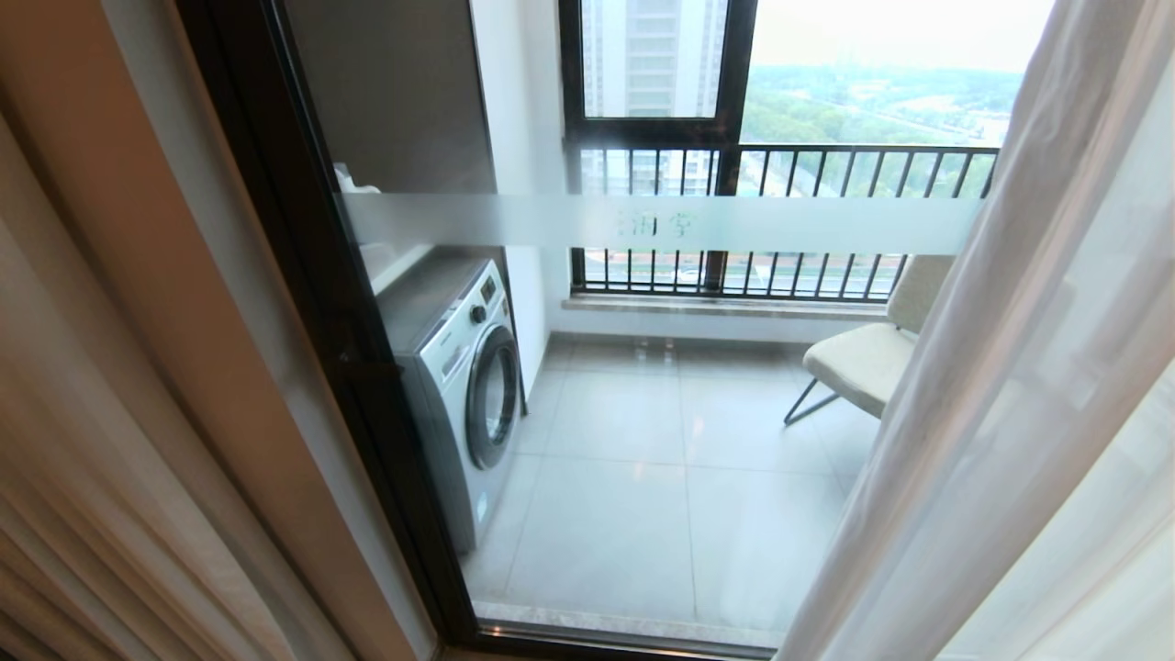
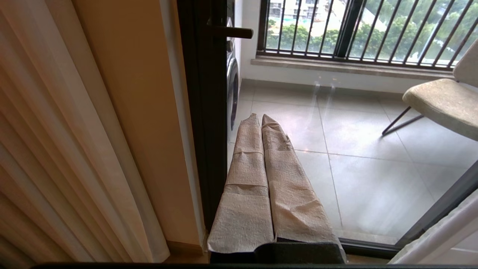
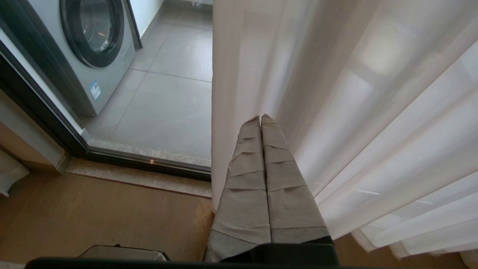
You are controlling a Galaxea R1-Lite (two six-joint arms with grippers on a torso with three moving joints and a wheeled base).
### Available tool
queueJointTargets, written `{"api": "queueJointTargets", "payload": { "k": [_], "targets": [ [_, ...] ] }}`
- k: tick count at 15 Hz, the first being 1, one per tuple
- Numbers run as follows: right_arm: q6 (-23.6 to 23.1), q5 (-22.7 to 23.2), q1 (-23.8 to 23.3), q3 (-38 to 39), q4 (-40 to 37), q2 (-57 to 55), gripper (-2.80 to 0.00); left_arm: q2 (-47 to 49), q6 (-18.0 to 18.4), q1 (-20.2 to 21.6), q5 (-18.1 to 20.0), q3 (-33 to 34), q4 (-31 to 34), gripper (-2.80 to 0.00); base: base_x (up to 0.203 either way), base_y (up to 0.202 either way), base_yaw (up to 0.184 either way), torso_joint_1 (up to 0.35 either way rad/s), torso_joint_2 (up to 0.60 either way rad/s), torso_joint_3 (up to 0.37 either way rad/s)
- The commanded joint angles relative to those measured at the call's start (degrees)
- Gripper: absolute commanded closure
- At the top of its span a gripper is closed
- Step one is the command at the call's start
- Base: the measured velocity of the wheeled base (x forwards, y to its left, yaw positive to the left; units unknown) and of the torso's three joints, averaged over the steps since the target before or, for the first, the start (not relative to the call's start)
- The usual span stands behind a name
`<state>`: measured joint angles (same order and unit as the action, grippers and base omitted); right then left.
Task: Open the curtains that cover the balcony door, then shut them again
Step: Close the inner curtains on both sides
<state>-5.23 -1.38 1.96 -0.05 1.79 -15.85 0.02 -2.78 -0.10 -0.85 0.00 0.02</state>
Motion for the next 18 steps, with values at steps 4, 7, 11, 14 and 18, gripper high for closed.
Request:
{"api": "queueJointTargets", "payload": {
  "k": [4, 7, 11, 14, 18],
  "targets": [
    [3.02, 1.71, -1.67, -0.01, -2.01, 15.6, 0.0, -0.02, -0.03, 0.01, -0.03, 0.0, -0.02, 0.0, 0.0, 0.0, 0.0, 0.0, 0.0, 0.0],
    [3.64, 1.82, -1.6, 0.05, -1.88, 15.76, 0.0, -0.02, -0.03, 0.01, -0.03, 0.0, -0.02, 0.0, 0.0, 0.0, 0.0, 0.0, 0.0, 0.0],
    [3.64, 1.74, -1.6, 0.05, -1.88, 15.76, 0.0, -0.02, -0.03, 0.01, -0.03, 0.0, -0.02, 0.0, 0.0, 0.0, 0.0, 0.0, 0.0, 0.0],
    [3.64, 1.81, -1.61, 0.05, -1.88, 15.76, 0.0, -0.02, -0.03, 0.01, -0.03, 0.0, -0.02, 0.0, 0.0, 0.0, 0.0, 0.0, 0.0, 0.0],
    [3.64, 1.73, -1.6, 0.05, -1.88, 15.76, 0.0, -0.02, -0.03, 0.01, -0.03, 0.0, -0.02, 0.0, 0.0, 0.0, 0.0, 0.0, 0.0, 0.0]
  ]
}}
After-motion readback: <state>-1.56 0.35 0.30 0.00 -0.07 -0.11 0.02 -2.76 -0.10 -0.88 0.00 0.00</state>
